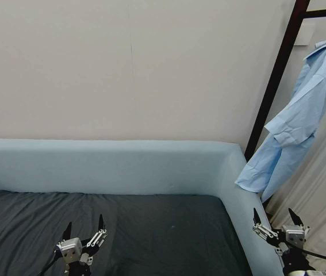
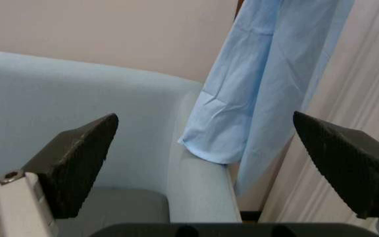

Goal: Pick up the clothes from the sofa and hang them on the clothes hanger.

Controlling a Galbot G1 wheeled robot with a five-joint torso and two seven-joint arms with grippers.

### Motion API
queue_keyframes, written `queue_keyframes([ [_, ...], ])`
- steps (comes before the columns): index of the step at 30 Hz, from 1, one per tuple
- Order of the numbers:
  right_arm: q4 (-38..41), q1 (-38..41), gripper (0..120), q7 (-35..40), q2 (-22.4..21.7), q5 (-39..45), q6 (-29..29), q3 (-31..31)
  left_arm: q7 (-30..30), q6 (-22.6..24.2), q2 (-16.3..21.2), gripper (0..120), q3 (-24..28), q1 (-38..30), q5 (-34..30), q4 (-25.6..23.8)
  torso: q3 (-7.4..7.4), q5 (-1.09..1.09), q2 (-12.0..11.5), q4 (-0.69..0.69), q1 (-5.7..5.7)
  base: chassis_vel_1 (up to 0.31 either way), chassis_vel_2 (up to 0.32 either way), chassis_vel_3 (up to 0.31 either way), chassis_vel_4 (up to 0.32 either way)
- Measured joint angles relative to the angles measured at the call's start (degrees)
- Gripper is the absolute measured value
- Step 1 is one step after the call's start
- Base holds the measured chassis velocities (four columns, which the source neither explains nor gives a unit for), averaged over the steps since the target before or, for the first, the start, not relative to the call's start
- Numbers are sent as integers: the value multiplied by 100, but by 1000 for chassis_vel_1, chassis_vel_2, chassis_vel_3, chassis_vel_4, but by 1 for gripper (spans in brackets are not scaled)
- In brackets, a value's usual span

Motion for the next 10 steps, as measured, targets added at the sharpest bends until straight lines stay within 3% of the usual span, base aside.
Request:
queue_keyframes([
  [10, -5, 6, 100, -8, -10, 11, 1, -7, 10, -6, 3, 100, 8, -7, -9, 6, 0, 0, 0, 0, 0, 0, 0, 0, 0],
])
